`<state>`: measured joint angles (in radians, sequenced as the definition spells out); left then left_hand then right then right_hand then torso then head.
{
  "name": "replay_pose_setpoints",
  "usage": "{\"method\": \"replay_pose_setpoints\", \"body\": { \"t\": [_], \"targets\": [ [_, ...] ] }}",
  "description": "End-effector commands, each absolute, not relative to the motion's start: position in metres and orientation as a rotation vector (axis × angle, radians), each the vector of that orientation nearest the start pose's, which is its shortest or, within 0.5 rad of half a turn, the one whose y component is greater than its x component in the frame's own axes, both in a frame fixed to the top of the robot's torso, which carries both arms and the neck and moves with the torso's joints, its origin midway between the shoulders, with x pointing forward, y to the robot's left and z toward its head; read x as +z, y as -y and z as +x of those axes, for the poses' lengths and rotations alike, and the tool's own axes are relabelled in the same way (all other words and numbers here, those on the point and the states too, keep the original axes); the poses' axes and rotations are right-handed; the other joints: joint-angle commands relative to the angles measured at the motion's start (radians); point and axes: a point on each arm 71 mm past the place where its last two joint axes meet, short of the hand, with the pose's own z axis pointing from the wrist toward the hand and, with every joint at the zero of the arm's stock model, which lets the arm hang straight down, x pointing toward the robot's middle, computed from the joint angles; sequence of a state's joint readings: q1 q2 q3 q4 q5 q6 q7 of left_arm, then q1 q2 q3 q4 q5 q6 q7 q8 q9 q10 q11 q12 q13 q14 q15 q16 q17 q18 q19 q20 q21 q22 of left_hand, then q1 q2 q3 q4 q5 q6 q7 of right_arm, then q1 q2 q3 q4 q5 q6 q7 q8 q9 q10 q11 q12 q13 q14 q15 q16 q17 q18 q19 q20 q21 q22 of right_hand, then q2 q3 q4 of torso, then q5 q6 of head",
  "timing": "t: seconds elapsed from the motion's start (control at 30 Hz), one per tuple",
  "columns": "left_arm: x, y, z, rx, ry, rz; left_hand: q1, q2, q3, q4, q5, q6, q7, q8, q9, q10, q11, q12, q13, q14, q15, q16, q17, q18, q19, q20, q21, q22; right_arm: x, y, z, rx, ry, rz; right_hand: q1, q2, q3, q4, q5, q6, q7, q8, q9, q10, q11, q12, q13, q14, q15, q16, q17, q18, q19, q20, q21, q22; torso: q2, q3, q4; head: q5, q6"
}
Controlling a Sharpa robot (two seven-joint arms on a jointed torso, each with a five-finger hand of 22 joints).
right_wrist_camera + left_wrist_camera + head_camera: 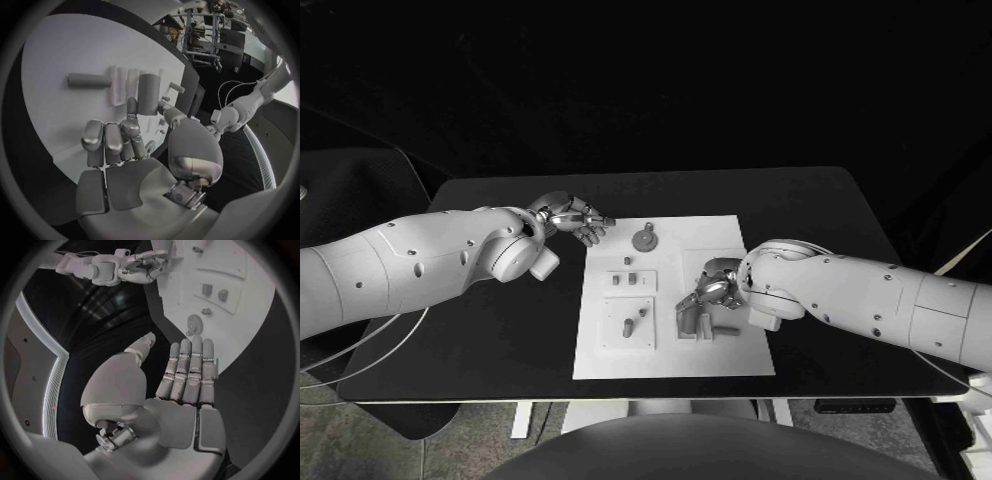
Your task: Assemble the parts on the task board
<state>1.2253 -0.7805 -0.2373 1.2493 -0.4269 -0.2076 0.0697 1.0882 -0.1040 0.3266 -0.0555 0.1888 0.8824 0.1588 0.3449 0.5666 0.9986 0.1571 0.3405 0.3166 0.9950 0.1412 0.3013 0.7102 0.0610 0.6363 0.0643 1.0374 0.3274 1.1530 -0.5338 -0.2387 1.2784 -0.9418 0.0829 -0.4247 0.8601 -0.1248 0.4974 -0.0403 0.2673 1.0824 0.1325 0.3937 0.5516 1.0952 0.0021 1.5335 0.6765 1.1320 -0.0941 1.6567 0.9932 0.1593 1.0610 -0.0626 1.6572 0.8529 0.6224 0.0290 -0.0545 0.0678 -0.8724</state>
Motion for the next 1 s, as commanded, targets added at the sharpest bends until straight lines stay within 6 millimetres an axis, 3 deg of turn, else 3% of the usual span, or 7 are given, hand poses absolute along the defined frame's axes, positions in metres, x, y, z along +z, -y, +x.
{"method": "replay_pose_setpoints", "body": {
  "t": [0.03, 0.6, 1.0],
  "targets": [
    [-0.264, -0.261, 0.507, -0.961, -1.935, -0.815, -0.010, -0.002, -0.005, 0.002, -0.003, 0.007, 0.000, -0.003, -0.002, -0.007, -0.002, -0.007, -0.001, -0.001, 0.001, -0.003, -0.001, 0.014, -0.003, -0.003, -0.004, 0.002, -0.324, 0.125, 0.457, 0.538, -2.587, 0.085, 0.158, 0.155, 0.109, -0.102, 0.003, -0.006, -0.001, -0.005, -0.001, -0.007, -0.002, -0.005, -0.001, -0.004, -0.001, 0.105, 0.001, 0.102, -0.005, -0.002, 0.126, 0.002, 0.000, 0.0001, 0.0000, 0.002, 0.000],
    [-0.264, -0.260, 0.507, -0.960, -1.942, -0.812, -0.010, -0.003, -0.006, 0.002, -0.003, 0.005, 0.000, -0.004, -0.002, -0.010, -0.002, -0.009, -0.002, -0.002, 0.001, -0.004, -0.002, 0.013, -0.004, -0.003, -0.005, 0.002, -0.320, 0.109, 0.457, 0.517, -2.668, -0.035, 0.160, 0.154, 0.112, -0.104, 0.003, -0.007, -0.001, -0.006, -0.001, -0.011, 0.000, -0.007, -0.002, -0.008, 0.000, 0.104, 0.002, 0.102, -0.008, -0.001, 0.125, 0.002, 0.000, -0.0014, 0.0005, 0.006, 0.000],
    [-0.264, -0.260, 0.507, -0.959, -1.943, -0.812, -0.010, -0.004, -0.007, 0.002, -0.003, 0.005, 0.000, -0.005, -0.002, -0.012, -0.001, -0.010, -0.002, -0.003, 0.001, -0.004, -0.002, 0.013, -0.005, -0.003, -0.005, 0.002, -0.318, 0.112, 0.461, 0.430, -2.614, -0.112, 0.156, 0.143, 0.112, -0.102, -0.001, -0.009, 0.001, -0.008, -0.001, -0.018, 0.003, -0.009, -0.002, -0.015, 0.001, 0.103, 0.003, 0.102, -0.014, 0.001, 0.124, 0.004, 0.000, -0.0007, -0.0006, 0.006, 0.000]
  ]
}}
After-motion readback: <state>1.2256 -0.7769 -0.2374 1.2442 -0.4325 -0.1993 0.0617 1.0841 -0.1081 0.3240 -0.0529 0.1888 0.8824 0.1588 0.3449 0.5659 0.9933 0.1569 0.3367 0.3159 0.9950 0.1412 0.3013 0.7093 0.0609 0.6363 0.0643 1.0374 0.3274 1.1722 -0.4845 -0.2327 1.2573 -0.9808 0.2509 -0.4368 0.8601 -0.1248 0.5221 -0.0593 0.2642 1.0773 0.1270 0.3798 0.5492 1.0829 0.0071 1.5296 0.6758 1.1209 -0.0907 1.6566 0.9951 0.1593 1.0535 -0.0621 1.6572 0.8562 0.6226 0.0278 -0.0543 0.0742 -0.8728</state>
